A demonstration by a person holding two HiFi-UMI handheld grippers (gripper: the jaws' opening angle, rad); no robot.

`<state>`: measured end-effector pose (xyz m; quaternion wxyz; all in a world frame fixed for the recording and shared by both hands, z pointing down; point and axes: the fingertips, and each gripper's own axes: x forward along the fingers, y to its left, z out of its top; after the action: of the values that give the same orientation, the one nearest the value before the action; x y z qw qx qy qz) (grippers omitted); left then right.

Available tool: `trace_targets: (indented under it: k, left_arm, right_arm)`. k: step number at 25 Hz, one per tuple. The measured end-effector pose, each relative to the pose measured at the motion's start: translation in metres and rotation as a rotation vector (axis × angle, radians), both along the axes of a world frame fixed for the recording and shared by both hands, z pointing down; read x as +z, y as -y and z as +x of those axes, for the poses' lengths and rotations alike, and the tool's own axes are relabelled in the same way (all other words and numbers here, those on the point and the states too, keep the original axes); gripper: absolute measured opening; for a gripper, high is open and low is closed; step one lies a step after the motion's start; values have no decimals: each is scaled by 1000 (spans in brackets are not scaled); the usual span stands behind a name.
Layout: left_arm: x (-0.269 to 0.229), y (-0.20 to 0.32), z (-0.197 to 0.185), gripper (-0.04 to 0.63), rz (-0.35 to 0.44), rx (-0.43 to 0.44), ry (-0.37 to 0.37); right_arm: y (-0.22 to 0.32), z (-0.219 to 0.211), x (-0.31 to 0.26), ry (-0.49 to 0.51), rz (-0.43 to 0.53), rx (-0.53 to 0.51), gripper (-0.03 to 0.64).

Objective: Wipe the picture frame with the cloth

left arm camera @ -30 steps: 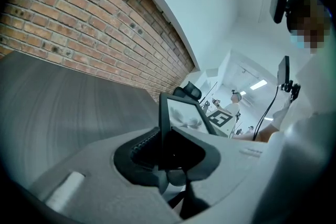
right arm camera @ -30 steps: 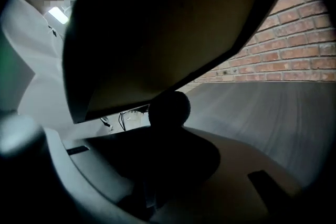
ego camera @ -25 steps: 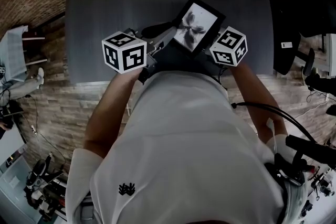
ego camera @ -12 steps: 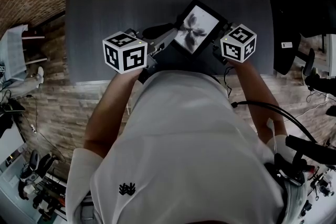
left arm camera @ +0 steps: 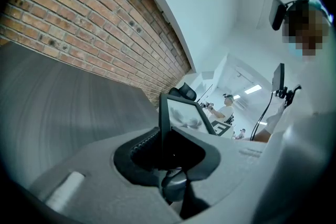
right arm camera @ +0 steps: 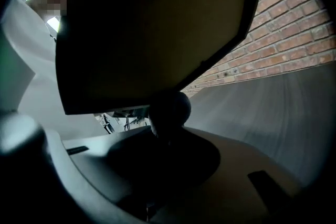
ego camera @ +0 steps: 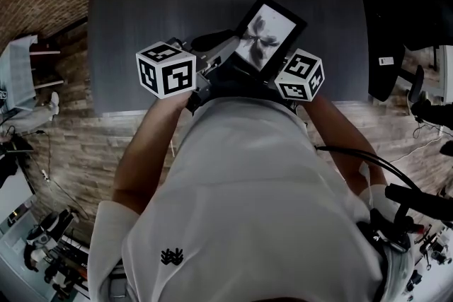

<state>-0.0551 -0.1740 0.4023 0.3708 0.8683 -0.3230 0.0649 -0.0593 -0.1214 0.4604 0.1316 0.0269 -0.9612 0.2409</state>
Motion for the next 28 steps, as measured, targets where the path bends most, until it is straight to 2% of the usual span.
trace_targets:
  k: [7,18,28]
  left_arm:
    - [-1,-14,1,77,-18,22,-9]
    - [3,-23,-2,77,-25,59,-6]
    - [16,-22,-14,77,-43,26,26]
  right_arm:
    - [35,20,-8,60,-27,136,104]
    - [105,61,-21,69,-1,323,104]
    - [101,88,-28,39,70,339,104]
